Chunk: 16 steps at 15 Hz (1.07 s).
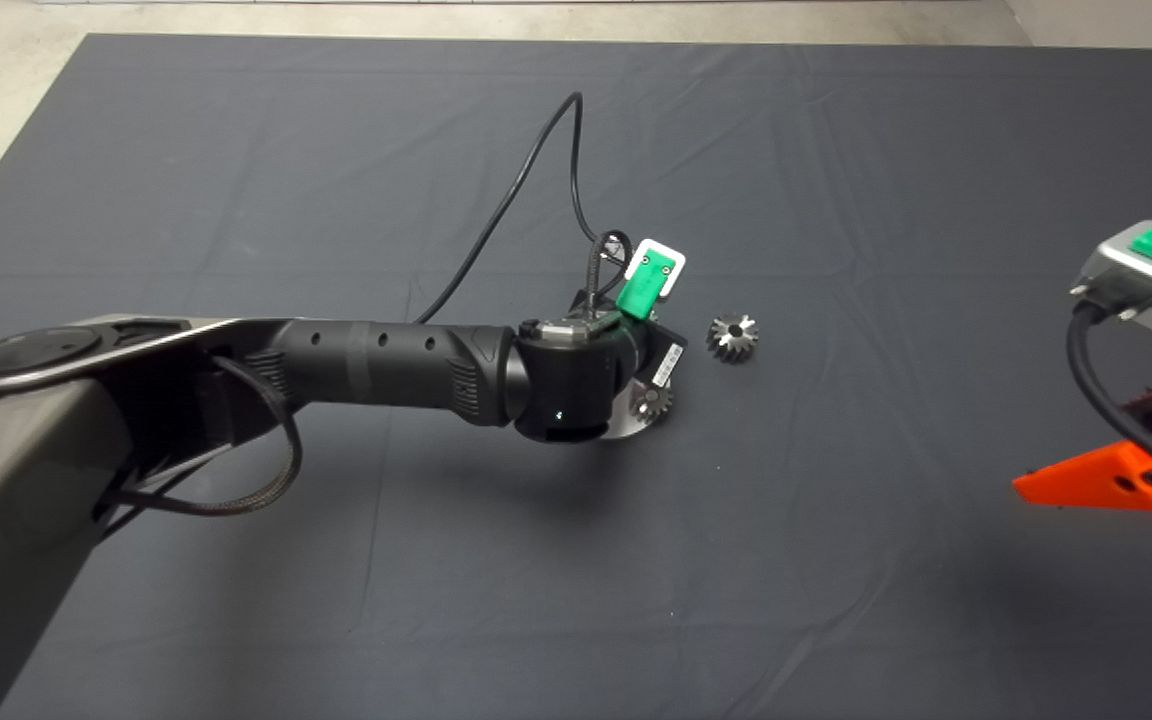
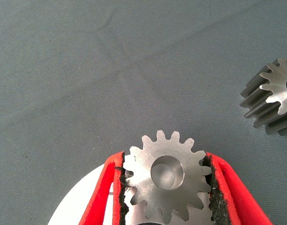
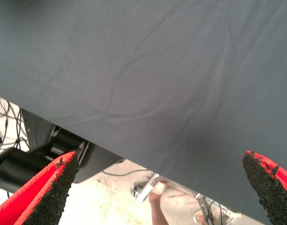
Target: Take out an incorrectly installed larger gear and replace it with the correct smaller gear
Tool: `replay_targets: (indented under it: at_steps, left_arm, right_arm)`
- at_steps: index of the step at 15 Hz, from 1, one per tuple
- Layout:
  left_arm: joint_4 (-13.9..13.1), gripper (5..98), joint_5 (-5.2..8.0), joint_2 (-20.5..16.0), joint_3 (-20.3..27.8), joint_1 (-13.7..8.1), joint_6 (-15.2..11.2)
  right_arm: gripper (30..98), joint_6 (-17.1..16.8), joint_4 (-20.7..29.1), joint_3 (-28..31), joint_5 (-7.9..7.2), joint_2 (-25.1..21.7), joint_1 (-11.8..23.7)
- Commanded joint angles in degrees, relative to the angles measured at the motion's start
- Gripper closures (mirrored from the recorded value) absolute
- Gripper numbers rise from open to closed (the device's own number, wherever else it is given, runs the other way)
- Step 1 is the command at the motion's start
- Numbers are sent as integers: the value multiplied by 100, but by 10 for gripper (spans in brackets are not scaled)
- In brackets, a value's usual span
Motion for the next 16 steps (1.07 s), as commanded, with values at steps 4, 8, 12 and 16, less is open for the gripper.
replay_targets:
  at_steps: [4,8,12,16]
  left_arm:
    - [-36,717,95,-102,8,-259,39]
    - [-95,717,95,-137,33,-276,39]
    - [-145,718,103,-128,281,-414,30]
    - [-183,717,103,-207,281,-417,34]
  right_arm:
    - [362,35,183,25,15,-11,128]
    - [362,35,183,25,15,-11,128]
    - [362,35,183,25,15,-11,128]
    - [362,35,183,25,15,-11,128]
